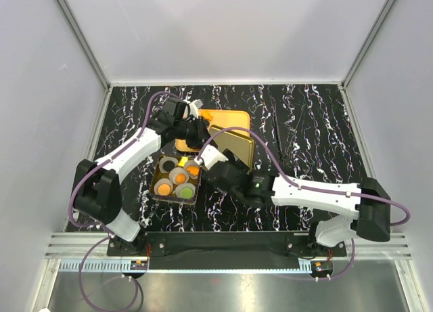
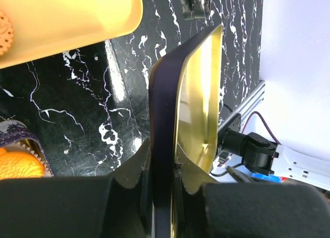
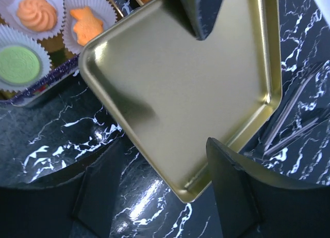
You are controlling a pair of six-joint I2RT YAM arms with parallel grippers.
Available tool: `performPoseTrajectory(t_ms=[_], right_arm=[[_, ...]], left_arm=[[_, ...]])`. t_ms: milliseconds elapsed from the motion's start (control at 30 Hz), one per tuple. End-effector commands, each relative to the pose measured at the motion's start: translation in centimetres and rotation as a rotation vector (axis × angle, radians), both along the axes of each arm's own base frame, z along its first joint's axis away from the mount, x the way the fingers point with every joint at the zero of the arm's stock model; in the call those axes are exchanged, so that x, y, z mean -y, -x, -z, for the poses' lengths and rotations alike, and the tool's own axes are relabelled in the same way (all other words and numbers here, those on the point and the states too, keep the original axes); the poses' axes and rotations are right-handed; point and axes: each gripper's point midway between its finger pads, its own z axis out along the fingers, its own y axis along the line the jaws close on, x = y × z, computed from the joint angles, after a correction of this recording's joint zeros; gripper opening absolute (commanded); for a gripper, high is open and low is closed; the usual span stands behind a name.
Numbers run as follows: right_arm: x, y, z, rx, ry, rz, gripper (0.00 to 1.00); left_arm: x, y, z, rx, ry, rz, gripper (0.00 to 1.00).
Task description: Pack the cookies
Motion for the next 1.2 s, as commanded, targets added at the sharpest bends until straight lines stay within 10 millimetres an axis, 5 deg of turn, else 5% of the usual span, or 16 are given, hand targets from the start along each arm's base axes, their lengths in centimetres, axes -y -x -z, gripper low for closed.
performPoseTrajectory(t_ms=[0, 400, 733, 867, 1000, 1133, 1167], right_arm=[[-0.7, -0.8, -1.4, 0.114, 0.059, -0.017, 0.72], [-1.1, -2.8, 0.4, 0.223, 0.216, 0.020, 0.67], [-1.0, -4.3, 0.5, 0.332, 0.320, 0.061, 0.44], [-1.1, -4.7, -0.2, 0.371, 0.348, 0.065, 0.26], [-1.3, -4.9, -1.0, 0.394, 0.347, 0.070, 0.08], [-1.2, -4.9, -2.1, 0.402, 0.331, 0.078, 0.00], [-1.2, -4.9, -2.3, 0.400, 0.325, 0.083, 0.00]], left_arm=[[0.7, -0.6, -2.9, 0.053, 0.066, 0.029, 0.00], [0.8, 0.2, -3.5, 0.035, 0.096, 0.039, 0.00], [0.8, 0.7, -4.4, 0.040, 0.116, 0.051, 0.03], [0.7, 0.9, -4.8, 0.042, 0.119, 0.054, 0.06], [0.6, 1.0, -5.6, 0.064, 0.124, 0.055, 0.19], [0.0, 0.1, -7.0, 0.127, 0.107, 0.037, 0.46], [-0.5, -0.4, -7.0, 0.141, 0.078, 0.009, 0.61]])
